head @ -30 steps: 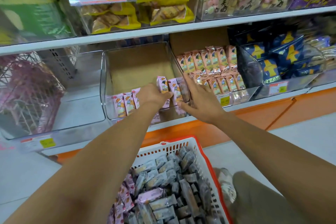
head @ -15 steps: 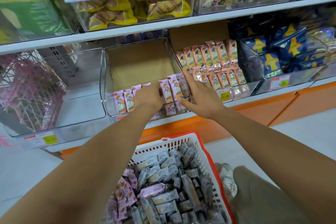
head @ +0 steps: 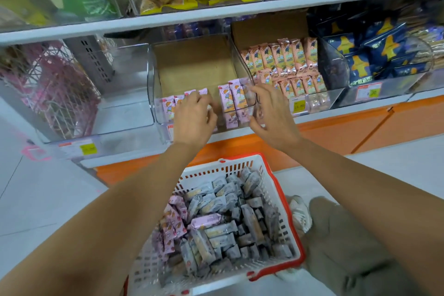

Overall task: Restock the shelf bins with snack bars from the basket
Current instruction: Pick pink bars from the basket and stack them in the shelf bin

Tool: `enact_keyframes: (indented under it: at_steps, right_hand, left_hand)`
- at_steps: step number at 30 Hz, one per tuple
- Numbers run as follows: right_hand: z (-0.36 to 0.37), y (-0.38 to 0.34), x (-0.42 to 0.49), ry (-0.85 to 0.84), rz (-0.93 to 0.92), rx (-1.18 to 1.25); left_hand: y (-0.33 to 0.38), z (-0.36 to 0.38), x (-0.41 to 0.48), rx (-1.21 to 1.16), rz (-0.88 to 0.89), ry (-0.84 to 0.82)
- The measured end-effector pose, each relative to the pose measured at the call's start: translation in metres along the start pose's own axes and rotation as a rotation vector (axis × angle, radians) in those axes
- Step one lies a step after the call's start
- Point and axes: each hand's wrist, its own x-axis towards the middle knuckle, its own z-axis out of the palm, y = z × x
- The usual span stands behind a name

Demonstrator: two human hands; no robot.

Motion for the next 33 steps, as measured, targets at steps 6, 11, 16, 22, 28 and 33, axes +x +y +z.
enact_keyframes:
  at_steps: [6, 11, 16, 22, 28, 33]
  right_hand:
    - [0.032, -0.027, -0.049, -0.187, -0.076, -0.024]
    - [0.073, -0.022, -0.097, -0.613, 0.258, -0.18]
    - [0.111, -0.009, -0.139, -0.84, 0.291, -0.15]
    - [0.152, -0.007, -0.121, -0.785, 0.259, -0.108]
    - [0.176, 0.0, -0.121, -0.64, 0.205, -0.183]
    - [0.183, 0.008, -0.127, -0.63, 0.157, -0.247]
  left_hand:
    - [-0.017, 0.004, -0.074, -0.011, 0.123, 0.032]
    - [-0.04, 0.042, -0.151, 0.062, -0.137, -0.49]
    - [-0.056, 0.083, -0.198, 0.181, -0.167, -0.9]
    - [-0.077, 0.129, -0.214, 0.193, -0.211, -1.013]
    - [-0.093, 0.152, -0.226, 0.185, -0.276, -1.014]
    - [-0.104, 0.162, -0.223, 0.131, -0.282, -0.97]
